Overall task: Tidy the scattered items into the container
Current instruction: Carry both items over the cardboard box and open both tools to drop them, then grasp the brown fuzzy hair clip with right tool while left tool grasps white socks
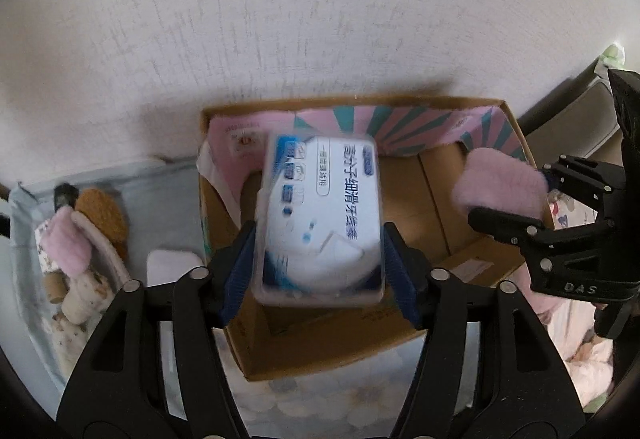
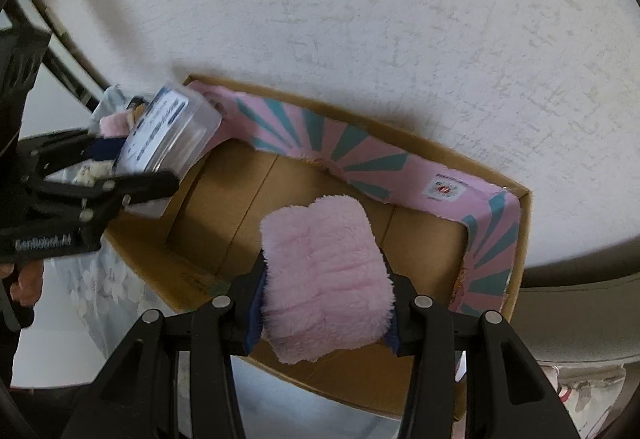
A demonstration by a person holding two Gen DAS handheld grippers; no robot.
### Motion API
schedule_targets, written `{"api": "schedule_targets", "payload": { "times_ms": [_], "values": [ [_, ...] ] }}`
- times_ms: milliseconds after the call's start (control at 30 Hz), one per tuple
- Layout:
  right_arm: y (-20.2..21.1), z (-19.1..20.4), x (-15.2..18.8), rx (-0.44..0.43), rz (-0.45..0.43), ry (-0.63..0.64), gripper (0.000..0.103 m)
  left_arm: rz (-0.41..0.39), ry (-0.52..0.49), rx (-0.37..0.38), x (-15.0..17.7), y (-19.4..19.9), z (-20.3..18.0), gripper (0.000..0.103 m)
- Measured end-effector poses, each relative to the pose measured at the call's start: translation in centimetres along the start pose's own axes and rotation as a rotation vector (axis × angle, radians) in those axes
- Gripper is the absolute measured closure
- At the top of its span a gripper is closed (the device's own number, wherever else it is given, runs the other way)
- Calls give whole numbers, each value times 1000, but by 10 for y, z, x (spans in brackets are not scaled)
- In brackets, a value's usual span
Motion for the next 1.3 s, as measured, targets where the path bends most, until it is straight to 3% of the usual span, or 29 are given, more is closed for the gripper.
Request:
{"api": "schedule_targets", "payload": {
  "times_ms": [67, 133, 433, 667, 933, 1133, 1300],
  "values": [
    [-1, -3, -1, -21, 6, -35, 36, 20, 6, -1, 1, 2, 1, 0],
    [1, -5, 1, -24, 14, -66, 29, -6, -9, -8, 1, 8, -1, 0],
    [21, 3, 7, 39, 24, -80, 29, -49, -65, -32, 3, 39, -4, 0],
    [53, 17, 7, 69, -60, -124, 29, -103, -150, -94, 16, 66, 0, 0],
    [65, 51, 3, 127, -72, -143, 29, -171, -134, -54, 17, 110, 37, 0],
    [86, 79, -7, 129, -132, -155, 29, -215, -113, -6, 15, 150, 78, 0],
    [103, 103, -17, 111, -183, -182, 29, -286, -110, -59, 16, 189, 116, 0]
  ]
}}
Point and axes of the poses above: each gripper's, at about its wrist camera, not at the fingertips, and y roughly against the way its jaws point, z to its left, x to its underside, the point moved 2 cm from there along -y, roughly the way its jaws point, and after that the axes turned 6 degrees about y, right-handed, at the moved point
